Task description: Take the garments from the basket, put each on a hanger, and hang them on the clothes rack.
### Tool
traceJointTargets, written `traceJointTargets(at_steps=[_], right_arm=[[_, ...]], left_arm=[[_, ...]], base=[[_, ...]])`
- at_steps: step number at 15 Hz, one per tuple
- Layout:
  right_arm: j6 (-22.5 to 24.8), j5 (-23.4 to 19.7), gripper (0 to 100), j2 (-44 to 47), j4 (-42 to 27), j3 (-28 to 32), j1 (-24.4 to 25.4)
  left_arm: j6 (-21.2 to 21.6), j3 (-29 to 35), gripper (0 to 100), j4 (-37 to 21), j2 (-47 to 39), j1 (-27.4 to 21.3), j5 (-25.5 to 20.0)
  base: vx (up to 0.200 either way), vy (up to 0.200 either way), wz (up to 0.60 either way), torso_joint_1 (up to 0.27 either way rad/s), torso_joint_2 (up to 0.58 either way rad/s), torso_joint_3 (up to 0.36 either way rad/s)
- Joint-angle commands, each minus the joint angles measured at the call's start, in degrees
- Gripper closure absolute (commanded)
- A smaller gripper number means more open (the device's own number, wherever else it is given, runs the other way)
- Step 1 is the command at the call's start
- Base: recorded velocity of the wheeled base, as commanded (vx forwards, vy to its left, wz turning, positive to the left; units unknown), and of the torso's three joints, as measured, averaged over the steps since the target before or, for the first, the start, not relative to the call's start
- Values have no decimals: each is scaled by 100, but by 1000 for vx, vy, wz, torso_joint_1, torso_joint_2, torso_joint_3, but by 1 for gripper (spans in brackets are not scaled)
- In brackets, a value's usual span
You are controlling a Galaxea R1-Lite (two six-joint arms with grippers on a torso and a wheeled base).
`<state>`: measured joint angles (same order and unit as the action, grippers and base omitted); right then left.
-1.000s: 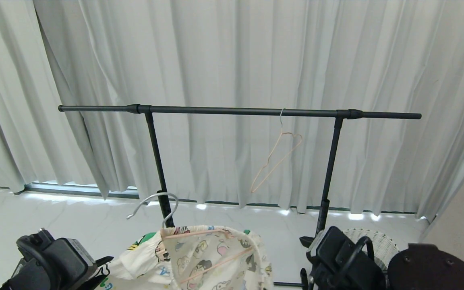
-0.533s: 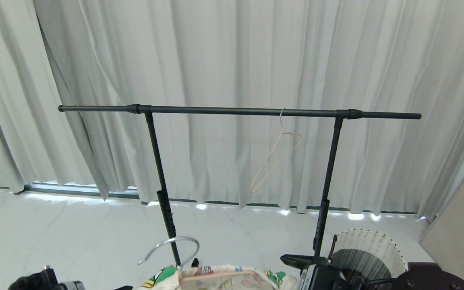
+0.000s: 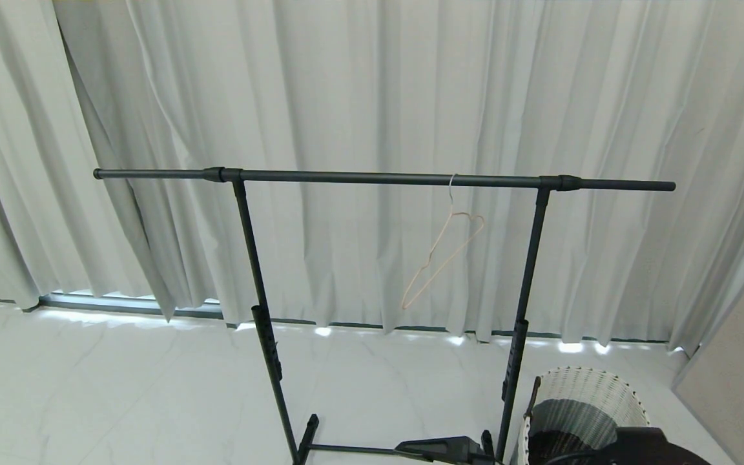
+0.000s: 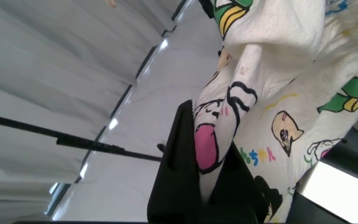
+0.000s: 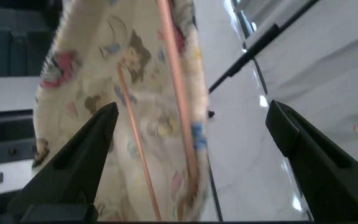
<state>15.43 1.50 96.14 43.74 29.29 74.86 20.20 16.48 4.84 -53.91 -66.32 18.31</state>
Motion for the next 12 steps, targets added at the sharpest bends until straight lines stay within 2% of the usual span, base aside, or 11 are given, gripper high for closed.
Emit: traceJointTargets(at_steps=[1,7,8,12], right_arm=[[-14,-9,0,221,3,94,46],[-286,-1,0,204,3,33,46],[-295,-1,100,204,3,24,46],[-295,35,100,204,12,15,28]], left_arm=[[2,4,100,-1,-15,-57,6],[2,92,100,8,-15,-57,6],[-7,110,100,8,-15,-48,6],[-7,118,100,8,12,-48,6]], base=[[0,0,0,0,0,0],[0,0,0,0,0,0],[0,0,0,0,0,0],[0,0,0,0,0,0]])
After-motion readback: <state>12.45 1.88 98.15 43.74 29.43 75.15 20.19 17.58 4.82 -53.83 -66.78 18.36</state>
